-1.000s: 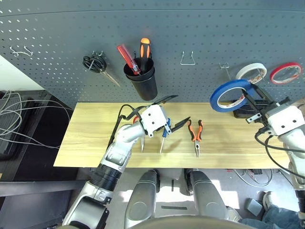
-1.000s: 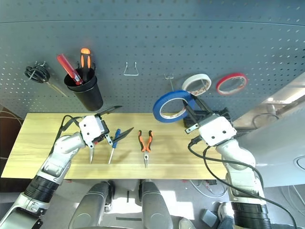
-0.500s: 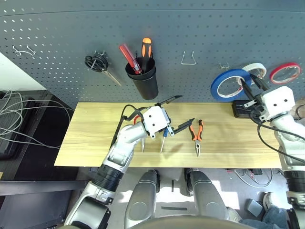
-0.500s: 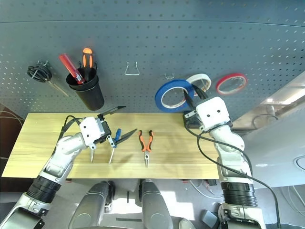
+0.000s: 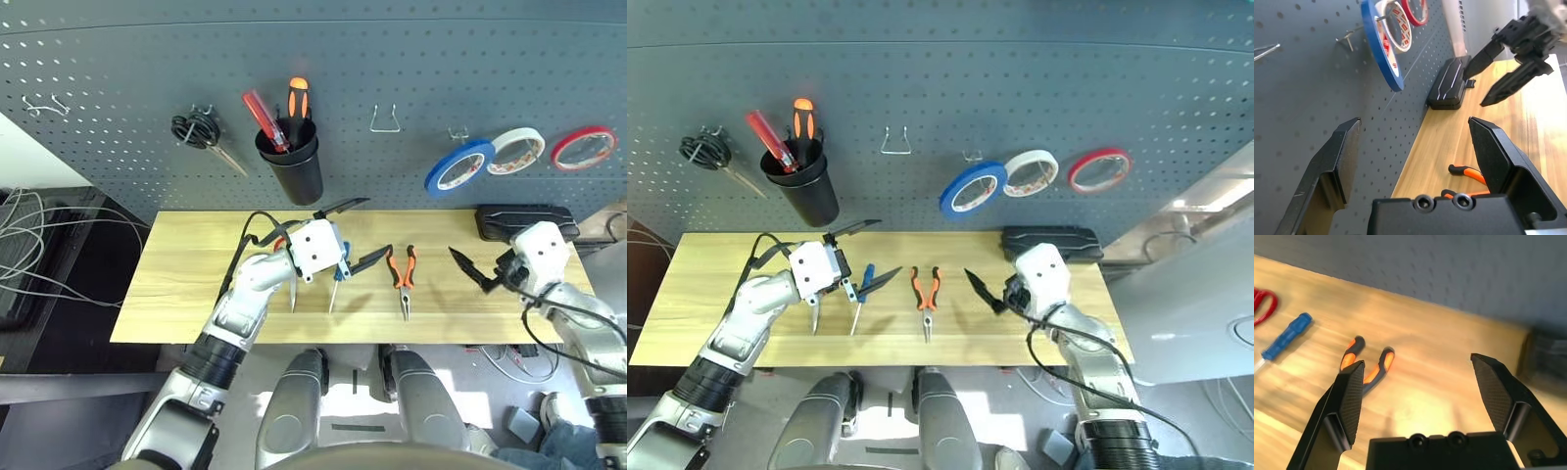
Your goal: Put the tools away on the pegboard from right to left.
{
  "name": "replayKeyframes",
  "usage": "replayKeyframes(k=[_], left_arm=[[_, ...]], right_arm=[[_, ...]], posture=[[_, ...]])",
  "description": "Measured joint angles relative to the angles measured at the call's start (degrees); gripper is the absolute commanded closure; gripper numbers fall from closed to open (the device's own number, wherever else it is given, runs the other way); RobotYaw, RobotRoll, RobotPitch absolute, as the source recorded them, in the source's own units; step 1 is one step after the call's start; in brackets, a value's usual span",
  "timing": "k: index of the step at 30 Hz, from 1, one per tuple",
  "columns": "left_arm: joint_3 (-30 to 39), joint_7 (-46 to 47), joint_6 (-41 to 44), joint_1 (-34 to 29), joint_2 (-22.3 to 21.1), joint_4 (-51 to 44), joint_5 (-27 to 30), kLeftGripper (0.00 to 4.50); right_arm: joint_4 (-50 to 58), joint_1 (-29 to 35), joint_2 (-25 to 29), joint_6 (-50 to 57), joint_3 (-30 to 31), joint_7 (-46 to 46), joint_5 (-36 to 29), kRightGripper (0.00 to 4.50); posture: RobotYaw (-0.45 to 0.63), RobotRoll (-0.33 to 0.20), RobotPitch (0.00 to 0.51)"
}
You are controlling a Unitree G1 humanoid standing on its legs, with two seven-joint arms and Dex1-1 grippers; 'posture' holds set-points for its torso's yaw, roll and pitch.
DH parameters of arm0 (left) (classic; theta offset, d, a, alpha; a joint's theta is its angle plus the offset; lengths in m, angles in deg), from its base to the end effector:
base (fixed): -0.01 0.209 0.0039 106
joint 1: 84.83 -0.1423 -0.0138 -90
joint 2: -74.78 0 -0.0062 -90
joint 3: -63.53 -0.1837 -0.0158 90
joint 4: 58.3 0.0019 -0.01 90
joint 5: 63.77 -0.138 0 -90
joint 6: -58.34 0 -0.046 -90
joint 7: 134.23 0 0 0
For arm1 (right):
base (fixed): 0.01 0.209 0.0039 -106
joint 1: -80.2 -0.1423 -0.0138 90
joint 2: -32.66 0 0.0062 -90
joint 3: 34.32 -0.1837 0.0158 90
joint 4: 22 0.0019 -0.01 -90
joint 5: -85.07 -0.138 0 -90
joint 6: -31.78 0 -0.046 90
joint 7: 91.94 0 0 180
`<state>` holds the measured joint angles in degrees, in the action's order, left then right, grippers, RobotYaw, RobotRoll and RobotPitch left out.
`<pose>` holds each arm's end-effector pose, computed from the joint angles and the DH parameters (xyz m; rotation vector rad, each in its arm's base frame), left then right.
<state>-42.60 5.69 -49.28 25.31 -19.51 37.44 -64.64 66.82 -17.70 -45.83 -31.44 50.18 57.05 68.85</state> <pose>0.2561 0.1435 0.1084 0.5535 -0.3582 -1.0298 0.2264 -0.2516 0.0795 -0.0783 0.3493 0.4217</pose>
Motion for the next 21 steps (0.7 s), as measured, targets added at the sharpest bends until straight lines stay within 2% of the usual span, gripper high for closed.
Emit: replayKeyframes(k=[4,7,13,18,21], left_arm=[[-0.9,-3.0,2.4,1.0,-1.9,1.3,-0.8,0.00],[-1.2,-4.3,3.2,1.3,-2.1,1.7,-1.0,0.00],[-1.2,-4.6,4.1,2.5,-1.9,1.8,-1.1,0.00],[-1.2,-4.6,4.1,2.4,-2.3,1.9,-1.3,0.00],[-1.1,-4.5,4.1,2.3,-2.4,1.9,-1.3,0.00]], right_arm=[[-3.0,-9.1,-4.4,20.6,0.1,5.9,-1.7,0.04],[-5.2,-13.9,-8.6,28.1,1.0,9.0,-1.8,0.04],[-8.3,-19.7,-14.9,36.0,4.5,14.9,0.0,0.04],[-13.8,-22.3,-20.4,40.0,3.0,23.3,3.3,0.04],[-15.2,-22.4,-21.1,40.3,1.9,25.8,4.2,0.04]], posture=[[-0.02,0.000,0.257],[-0.01,0.000,0.259],[0.02,0.000,0.269],[0.04,0.000,0.279],[0.04,0.000,0.285]])
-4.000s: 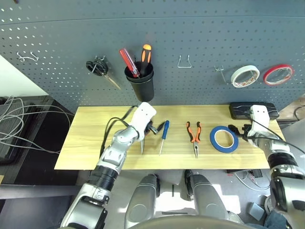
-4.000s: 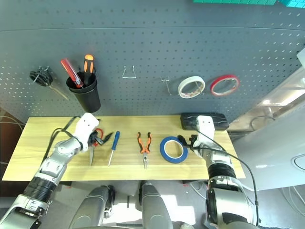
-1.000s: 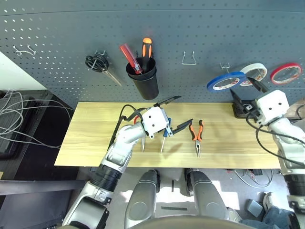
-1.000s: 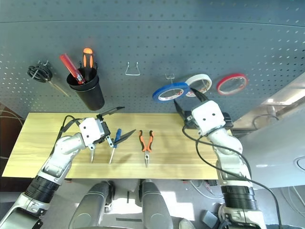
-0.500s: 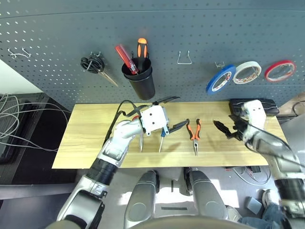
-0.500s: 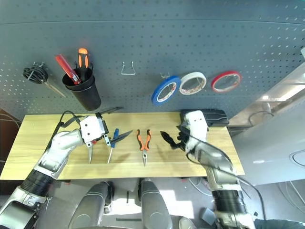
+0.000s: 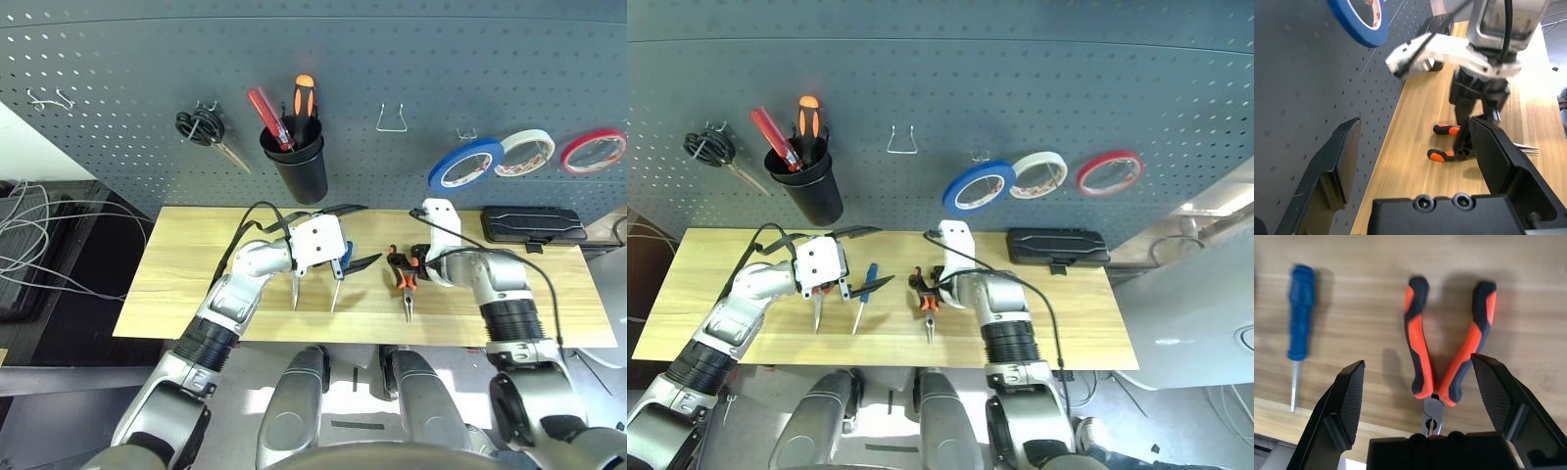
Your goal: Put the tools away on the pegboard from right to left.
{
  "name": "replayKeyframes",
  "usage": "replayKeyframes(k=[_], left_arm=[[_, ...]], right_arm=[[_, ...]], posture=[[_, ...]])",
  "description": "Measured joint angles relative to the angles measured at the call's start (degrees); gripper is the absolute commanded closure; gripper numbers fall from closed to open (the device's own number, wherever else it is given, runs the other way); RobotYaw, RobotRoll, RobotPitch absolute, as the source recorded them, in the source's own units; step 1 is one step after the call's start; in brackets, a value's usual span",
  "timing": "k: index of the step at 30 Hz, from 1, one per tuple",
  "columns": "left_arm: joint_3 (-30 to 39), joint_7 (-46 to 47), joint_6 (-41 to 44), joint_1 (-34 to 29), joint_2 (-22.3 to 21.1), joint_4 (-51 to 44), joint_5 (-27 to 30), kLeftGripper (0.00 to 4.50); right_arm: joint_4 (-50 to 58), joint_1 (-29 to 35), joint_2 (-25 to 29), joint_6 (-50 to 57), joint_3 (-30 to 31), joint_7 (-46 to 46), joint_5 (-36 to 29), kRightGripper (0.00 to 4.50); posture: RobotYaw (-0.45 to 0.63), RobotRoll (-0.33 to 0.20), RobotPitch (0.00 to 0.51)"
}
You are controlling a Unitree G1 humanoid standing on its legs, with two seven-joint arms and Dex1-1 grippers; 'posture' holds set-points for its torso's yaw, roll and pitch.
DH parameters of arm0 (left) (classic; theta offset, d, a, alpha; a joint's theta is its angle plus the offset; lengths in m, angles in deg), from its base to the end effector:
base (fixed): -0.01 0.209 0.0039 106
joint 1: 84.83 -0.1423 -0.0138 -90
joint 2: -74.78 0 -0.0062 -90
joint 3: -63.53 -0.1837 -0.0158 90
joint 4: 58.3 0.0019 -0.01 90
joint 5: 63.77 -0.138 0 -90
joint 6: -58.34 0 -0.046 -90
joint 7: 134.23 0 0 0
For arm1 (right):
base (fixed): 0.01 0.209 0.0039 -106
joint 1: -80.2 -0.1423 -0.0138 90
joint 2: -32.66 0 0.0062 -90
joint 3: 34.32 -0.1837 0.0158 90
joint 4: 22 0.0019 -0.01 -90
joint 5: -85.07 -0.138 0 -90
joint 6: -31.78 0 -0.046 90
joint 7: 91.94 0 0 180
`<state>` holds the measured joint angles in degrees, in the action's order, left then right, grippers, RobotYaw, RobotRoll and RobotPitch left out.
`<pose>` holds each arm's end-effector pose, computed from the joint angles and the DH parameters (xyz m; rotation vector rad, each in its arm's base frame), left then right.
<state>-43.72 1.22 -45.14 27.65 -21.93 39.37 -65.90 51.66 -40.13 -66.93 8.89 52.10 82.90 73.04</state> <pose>0.2645 0.1492 0.1098 0.6289 -0.2365 -1.0993 0.2799 -0.1482 0.0720 0.0991 0.9385 0.2036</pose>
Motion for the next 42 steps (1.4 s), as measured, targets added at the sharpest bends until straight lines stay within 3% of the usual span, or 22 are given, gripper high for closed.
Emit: replayKeyframes(k=[4,10,20,27,32,37,42], left_arm=[[0.0,0.1,0.0,-0.4,0.0,0.0,0.0,0.00],[0.0,0.4,-0.4,-0.6,0.2,0.9,0.0,0.00],[0.1,0.5,-0.9,-0.6,0.6,1.7,0.0,0.00],[0.1,0.5,-0.7,-0.7,0.7,2.4,0.0,0.00],[-0.7,-0.4,5.4,-1.4,0.0,2.3,-0.5,0.00],[-4.5,-3.9,15.4,-2.9,-5.1,1.9,-5.7,0.00],[-4.7,-4.0,19.1,-3.1,-5.2,0.9,-6.6,0.00]], right_arm=[[0.8,0.7,-0.2,0.5,-0.6,2.0,1.0,0.04],[3.7,7.2,0.1,0.1,-1.2,1.9,1.2,0.04],[0.0,7.5,0.4,-8.6,-1.6,1.3,1.8,0.04],[-5.7,5.8,2.2,-14.3,1.7,-2.6,3.2,0.04],[-10.2,3.9,2.6,-17.6,4.1,-5.5,4.3,0.04],[-12.5,2.4,2.3,-19.5,4.5,-6.5,5.2,0.04],[-11.7,2.3,1.5,-18.6,4.3,-6.6,5.2,0.04]], posture=[[0.03,0.000,0.286],[0.03,0.000,0.286],[0.02,0.000,0.291],[0.02,0.000,0.290],[0.03,0.000,0.290],[0.03,0.000,0.290],[0.03,0.000,0.286]])
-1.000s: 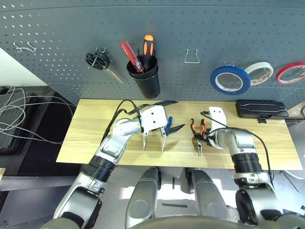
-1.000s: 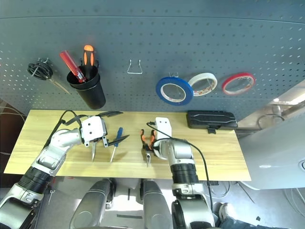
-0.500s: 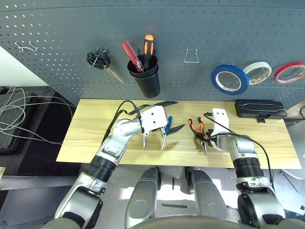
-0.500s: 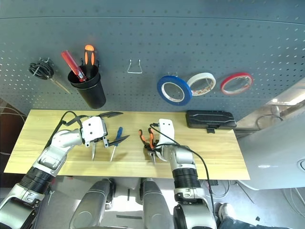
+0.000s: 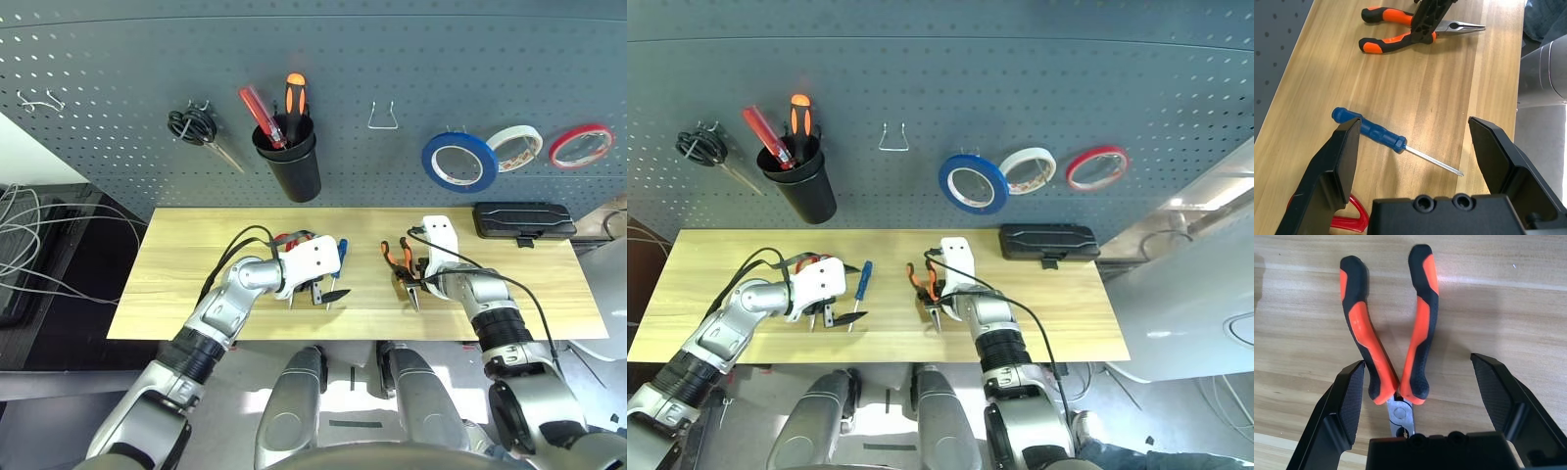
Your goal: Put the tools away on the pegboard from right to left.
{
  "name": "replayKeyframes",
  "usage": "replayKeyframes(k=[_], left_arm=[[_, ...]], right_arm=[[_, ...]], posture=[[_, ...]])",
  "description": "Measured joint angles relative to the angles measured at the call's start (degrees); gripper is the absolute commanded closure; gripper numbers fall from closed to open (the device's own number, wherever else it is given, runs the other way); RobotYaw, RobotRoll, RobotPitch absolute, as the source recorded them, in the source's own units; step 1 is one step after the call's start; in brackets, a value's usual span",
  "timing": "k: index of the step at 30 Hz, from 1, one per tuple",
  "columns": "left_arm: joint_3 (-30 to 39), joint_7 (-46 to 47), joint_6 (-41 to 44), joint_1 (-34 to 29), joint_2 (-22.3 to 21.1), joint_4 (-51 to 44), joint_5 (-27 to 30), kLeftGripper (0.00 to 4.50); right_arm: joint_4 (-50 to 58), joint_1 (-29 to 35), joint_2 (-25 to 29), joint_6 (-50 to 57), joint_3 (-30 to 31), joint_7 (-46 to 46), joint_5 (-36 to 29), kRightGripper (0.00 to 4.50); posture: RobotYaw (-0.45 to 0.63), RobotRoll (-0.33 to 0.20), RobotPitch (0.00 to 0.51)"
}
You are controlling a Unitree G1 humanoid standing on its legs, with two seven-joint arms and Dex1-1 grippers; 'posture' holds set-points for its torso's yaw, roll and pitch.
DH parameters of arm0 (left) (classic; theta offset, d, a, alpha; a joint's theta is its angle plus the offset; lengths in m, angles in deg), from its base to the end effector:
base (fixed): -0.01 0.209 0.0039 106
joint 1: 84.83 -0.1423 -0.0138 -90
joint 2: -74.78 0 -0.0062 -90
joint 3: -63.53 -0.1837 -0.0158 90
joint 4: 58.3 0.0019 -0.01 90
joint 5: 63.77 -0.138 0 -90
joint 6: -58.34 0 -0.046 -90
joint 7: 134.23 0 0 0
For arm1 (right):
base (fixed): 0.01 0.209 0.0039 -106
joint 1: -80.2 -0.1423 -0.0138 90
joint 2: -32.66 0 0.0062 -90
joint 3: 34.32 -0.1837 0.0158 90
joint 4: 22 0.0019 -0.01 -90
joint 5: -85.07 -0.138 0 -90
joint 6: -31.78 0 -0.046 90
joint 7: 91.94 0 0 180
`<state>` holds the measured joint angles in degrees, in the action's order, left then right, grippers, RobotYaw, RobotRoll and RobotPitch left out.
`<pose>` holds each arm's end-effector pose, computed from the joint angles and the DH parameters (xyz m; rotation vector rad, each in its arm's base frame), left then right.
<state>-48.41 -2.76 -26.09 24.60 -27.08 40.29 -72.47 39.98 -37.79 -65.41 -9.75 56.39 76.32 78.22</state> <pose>0.2581 0.1683 0.0774 0.7182 0.2820 -1.1071 0.2778 -0.1557 0.0363 0.0177 0.8653 0.2458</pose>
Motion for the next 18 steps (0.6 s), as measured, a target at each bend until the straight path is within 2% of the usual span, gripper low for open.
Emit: replayKeyframes(k=[11,14,18], left_arm=[[0.0,-0.1,0.2,-0.8,0.3,-0.7,-0.4,0.00],[0.0,-0.1,0.2,-1.0,0.0,-0.9,-0.4,0.00],[0.0,-0.3,0.2,-1.3,-0.2,-1.1,-0.4,0.00]], right_arm=[[-1.6,-3.3,-3.5,1.4,-1.8,0.7,0.0,0.04],[-1.6,-3.2,-3.6,2.5,-1.9,1.3,0.1,0.62],[-0.3,-2.1,-3.8,5.7,-2.1,1.5,0.0,2.01]], posture=[[0.05,0.000,0.281],[0.05,0.000,0.279],[0.04,0.000,0.274]])
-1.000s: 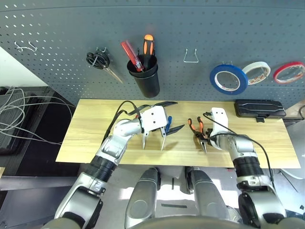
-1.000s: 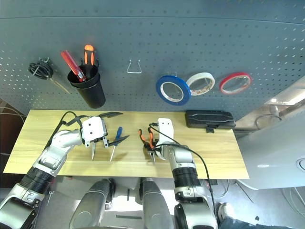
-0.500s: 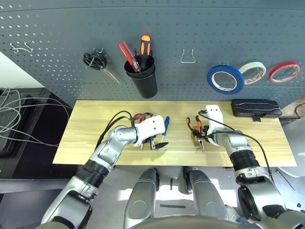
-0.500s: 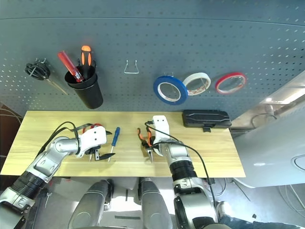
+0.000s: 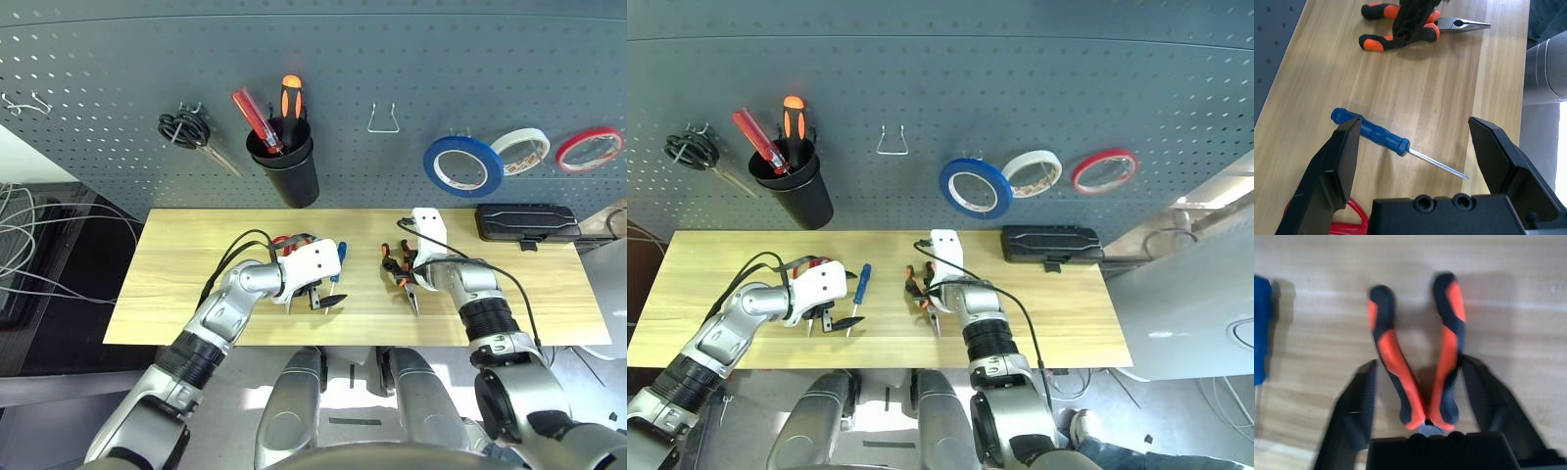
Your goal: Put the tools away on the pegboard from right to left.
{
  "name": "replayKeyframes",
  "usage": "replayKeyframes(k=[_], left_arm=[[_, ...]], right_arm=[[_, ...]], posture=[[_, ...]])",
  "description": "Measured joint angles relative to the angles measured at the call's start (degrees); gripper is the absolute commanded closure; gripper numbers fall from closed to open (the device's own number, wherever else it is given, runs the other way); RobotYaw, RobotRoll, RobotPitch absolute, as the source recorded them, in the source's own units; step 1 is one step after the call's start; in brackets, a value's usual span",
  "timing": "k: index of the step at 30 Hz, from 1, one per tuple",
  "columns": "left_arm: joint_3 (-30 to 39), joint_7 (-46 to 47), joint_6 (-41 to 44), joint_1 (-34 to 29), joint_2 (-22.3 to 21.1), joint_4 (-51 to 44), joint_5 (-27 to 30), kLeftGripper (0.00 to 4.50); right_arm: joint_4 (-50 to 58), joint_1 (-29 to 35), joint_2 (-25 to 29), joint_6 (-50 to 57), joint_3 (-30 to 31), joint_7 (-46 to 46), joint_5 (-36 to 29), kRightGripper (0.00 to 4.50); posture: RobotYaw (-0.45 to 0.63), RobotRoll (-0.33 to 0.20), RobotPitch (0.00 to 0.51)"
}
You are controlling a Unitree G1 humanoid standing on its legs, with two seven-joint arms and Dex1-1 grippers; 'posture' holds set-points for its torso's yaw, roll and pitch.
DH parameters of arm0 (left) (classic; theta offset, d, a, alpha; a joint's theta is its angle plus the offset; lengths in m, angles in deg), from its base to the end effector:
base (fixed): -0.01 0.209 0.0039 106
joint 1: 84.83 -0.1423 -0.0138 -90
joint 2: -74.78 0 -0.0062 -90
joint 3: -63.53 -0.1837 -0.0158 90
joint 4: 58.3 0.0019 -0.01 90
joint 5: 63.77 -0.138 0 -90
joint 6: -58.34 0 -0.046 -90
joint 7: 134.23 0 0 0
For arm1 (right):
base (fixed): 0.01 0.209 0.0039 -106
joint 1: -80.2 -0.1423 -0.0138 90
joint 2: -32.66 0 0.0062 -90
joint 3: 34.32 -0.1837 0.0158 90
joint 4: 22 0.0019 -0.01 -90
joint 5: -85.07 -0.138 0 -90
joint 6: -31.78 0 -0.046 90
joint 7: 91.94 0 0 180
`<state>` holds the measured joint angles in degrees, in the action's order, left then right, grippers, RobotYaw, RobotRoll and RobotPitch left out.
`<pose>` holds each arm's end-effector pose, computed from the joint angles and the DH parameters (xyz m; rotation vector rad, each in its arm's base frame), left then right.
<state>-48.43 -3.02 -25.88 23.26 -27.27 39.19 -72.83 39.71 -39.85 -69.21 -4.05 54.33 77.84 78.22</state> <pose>0.2537 0.1689 0.0747 0.7179 0.2925 -1.1148 0.2803 -0.1386 0.0401 0.0737 0.9328 0.2587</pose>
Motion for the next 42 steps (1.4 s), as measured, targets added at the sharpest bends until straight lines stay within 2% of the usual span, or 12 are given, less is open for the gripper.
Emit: replayKeyframes(k=[10,14,17,21,23,27,29,35,38,42], left_arm=[[0.0,-0.4,-0.7,0.1,0.1,0.0,0.0,0.00],[0.0,-0.3,-1.0,0.2,0.1,0.1,0.0,0.00],[0.7,0.7,-1.8,-0.1,0.4,0.0,0.2,0.00],[3.1,3.0,-3.8,-2.0,0.7,-0.8,1.3,0.00],[4.9,4.5,-5.3,-3.0,0.9,-1.6,2.4,0.00],[8.1,7.5,-8.5,-4.1,1.2,-3.4,4.0,0.00],[9.1,8.6,-10.1,-4.9,1.1,-3.8,4.6,0.00],[12.8,11.6,-13.5,-7.0,0.0,-3.9,5.0,0.00],[13.1,12.0,-14.3,-7.0,0.0,-3.8,5.1,0.00],[13.1,12.1,-15.1,-6.7,0.1,-2.7,5.0,0.00]], right_arm=[[4.1,2.3,0.6,3.8,0.5,-0.4,0.1,2.22],[8.1,4.1,2.2,3.9,2.8,-2.4,0.2,2.37],[13.1,6.2,4.8,4.5,5.8,-6.2,-0.2,2.84],[22.1,8.3,9.7,6.4,9.9,-12.1,-1.8,4.10],[23.7,5.8,10.8,6.9,10.7,-14.4,-2.4,4.11],[22.1,-9.5,8.5,9.7,10.5,-15.7,-3.9,4.11],[25.2,-12.5,8.2,10.4,9.3,-16.3,-5.2,4.11],[34.1,-8.8,11.9,15.1,8.3,-18.3,-9.2,4.11],[38.1,-9.1,13.9,16.8,6.3,-18.8,-11.2,4.11],[38.5,-8.5,15.4,19.2,5.9,-18.1,-11.3,4.11]], posture=[[0.04,0.000,0.266],[0.04,0.000,0.263],[0.04,0.000,0.262],[0.04,0.000,0.261],[0.03,0.000,0.260],[0.03,0.000,0.258],[0.04,0.000,0.257],[0.03,0.000,0.250],[0.03,0.000,0.243],[0.02,0.000,0.239]])
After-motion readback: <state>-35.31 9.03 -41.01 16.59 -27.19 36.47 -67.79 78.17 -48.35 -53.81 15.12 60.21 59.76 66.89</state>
